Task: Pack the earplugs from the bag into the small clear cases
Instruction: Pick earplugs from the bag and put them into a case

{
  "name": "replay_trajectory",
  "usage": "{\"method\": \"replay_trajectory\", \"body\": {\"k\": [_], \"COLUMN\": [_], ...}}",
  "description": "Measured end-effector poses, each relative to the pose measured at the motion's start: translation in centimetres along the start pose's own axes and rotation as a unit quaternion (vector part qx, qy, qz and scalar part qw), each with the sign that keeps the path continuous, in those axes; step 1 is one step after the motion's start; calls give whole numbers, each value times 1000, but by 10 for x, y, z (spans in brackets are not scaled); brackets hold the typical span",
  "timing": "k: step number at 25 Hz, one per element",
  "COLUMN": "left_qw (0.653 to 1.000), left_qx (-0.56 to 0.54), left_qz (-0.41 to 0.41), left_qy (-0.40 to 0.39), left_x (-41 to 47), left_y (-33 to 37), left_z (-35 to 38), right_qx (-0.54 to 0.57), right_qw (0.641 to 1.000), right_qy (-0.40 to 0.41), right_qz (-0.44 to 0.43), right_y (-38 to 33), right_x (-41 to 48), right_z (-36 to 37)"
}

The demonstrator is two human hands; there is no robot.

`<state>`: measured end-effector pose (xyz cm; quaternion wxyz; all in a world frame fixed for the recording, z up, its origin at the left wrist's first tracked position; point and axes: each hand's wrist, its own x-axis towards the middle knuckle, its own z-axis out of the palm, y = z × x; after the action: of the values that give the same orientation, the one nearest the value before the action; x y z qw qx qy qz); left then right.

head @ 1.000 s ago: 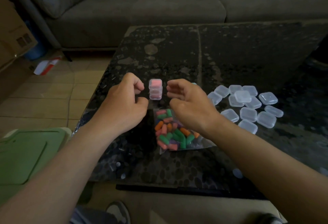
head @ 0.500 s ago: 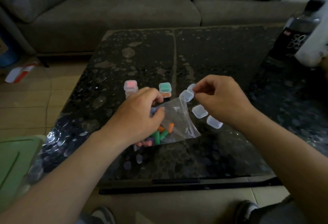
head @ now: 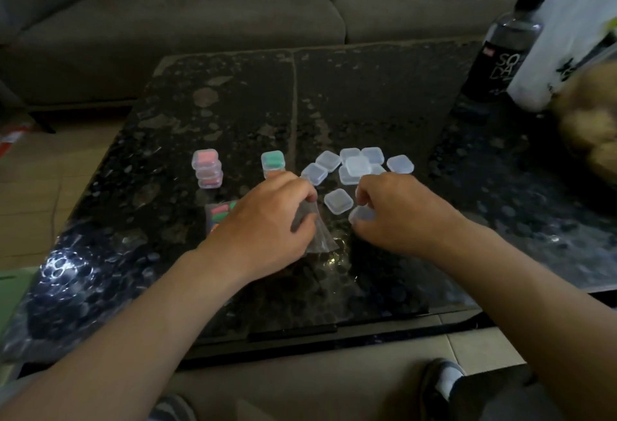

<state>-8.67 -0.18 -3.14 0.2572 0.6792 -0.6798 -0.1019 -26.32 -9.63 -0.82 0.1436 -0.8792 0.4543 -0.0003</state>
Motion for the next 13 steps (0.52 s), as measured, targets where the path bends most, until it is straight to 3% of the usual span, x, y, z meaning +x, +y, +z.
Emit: {"method": "replay_trajectory", "body": {"k": [7, 10, 13], "left_qw": [1000, 998, 982], "left_qx": [3, -39, -162], "left_qz": [20, 19, -57], "left_qy": [6, 45, 79], "left_x": [0, 0, -1], "left_y": [1, 4, 12], "left_z": [5, 2, -4], "right_qx": [26, 141, 260], "right_qw": [1000, 989, 960], "right_qy": [-15, 34, 71], "right_qz": [-8, -26, -79], "right_y": [-1, -4, -11], "right_x": [-3, -3, -4], "right_z": [1, -3, -4]}}
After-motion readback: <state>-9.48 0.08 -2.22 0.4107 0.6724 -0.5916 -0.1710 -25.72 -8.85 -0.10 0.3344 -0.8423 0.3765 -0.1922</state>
